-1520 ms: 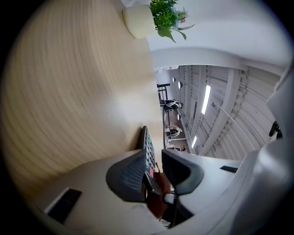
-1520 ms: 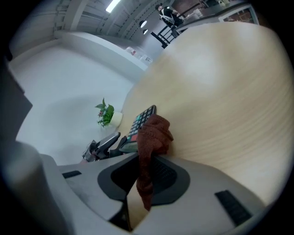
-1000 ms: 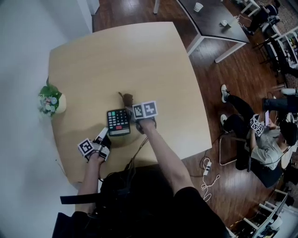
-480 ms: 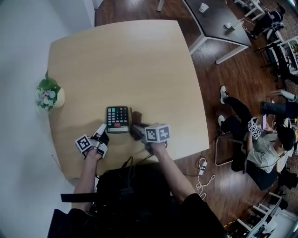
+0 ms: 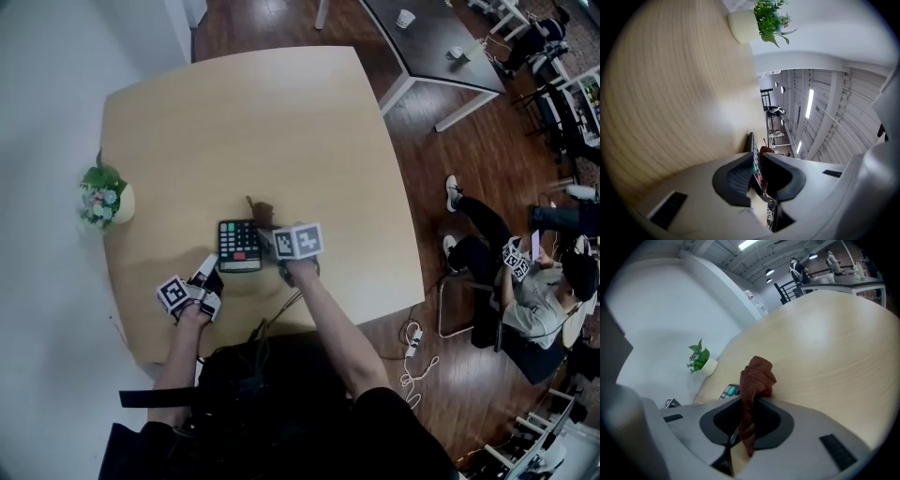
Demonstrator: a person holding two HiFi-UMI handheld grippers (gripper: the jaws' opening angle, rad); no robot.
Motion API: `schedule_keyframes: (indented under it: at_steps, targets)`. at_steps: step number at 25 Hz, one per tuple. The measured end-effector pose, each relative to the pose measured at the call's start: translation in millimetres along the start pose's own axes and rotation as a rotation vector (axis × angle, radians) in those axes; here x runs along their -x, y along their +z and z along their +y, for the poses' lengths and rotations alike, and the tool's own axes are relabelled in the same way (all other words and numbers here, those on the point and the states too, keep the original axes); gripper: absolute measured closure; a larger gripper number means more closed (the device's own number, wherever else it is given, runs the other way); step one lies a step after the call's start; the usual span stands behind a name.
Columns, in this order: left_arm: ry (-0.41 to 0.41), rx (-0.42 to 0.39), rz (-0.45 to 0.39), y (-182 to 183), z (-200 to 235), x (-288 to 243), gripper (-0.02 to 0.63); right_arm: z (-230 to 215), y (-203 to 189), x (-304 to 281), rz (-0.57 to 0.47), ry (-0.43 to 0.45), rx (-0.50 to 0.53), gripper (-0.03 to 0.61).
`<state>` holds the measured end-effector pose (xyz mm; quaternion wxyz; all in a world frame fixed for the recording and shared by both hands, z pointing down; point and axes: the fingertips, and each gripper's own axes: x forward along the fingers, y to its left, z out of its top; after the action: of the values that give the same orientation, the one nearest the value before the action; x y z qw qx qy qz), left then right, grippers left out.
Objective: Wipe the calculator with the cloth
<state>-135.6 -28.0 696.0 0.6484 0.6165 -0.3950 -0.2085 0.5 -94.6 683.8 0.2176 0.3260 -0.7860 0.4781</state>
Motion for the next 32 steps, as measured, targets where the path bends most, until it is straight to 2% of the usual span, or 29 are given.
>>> schedule_keyframes:
  at_steps: [5,8,10,11,12,14,16,18,19,20,21,23,26,27,29,30,32]
  targets:
    - [-0.002,-0.006,-0.010,4,3,2,0.538,44,-71,36,0.029,0.086,-0.095,0.511]
    - [-0.023,-0.019,-0.007,4,-1,1,0.535,62,-96,54,0.031,0.140,-0.147,0.511]
    - [-0.058,-0.089,-0.002,6,-15,3,0.493,58,-99,63,0.021,0.117,-0.129,0.511]
    - [-0.072,-0.185,0.004,9,-28,6,0.486,52,-97,67,0.010,0.095,-0.118,0.511]
    - [-0.078,-0.336,0.020,12,-42,11,0.474,44,-94,71,-0.004,0.072,-0.113,0.511]
    - [-0.098,-0.740,0.121,4,-72,20,0.462,30,-86,80,-0.037,0.031,-0.114,0.511]
    - [-0.100,-1.205,0.350,-29,-81,24,0.449,19,-80,86,-0.068,0.008,-0.127,0.511]
    - [-0.036,-1.680,0.620,-67,-62,24,0.397,15,-77,88,-0.090,0.002,-0.142,0.511]
    - [0.013,-1.884,0.717,-79,-47,22,0.396,15,-77,88,-0.097,0.005,-0.147,0.511]
    - [0.057,-2.048,0.779,-86,-34,19,0.372,16,-78,89,-0.103,0.008,-0.151,0.511]
    - [0.089,-2.167,0.809,-90,-26,14,0.357,18,-78,90,-0.108,0.013,-0.155,0.511]
    - [0.136,-2.297,0.817,-97,-24,3,0.356,20,-80,93,-0.118,0.018,-0.161,0.511]
    - [0.191,-2.385,0.842,-102,-15,-14,0.356,18,-84,99,-0.129,0.015,-0.174,0.511]
    - [0.206,-2.408,0.862,-102,-7,-19,0.359,16,-86,101,-0.133,0.013,-0.180,0.511]
    - [0.240,-2.450,0.877,-99,2,-26,0.408,14,-88,104,-0.140,0.007,-0.188,0.512]
    - [0.252,-2.466,0.861,-97,0,-28,0.469,13,-88,105,-0.143,0.005,-0.190,0.511]
    - [0.244,-2.429,0.792,-94,-16,-34,0.505,11,-88,108,-0.150,0.003,-0.194,0.511]
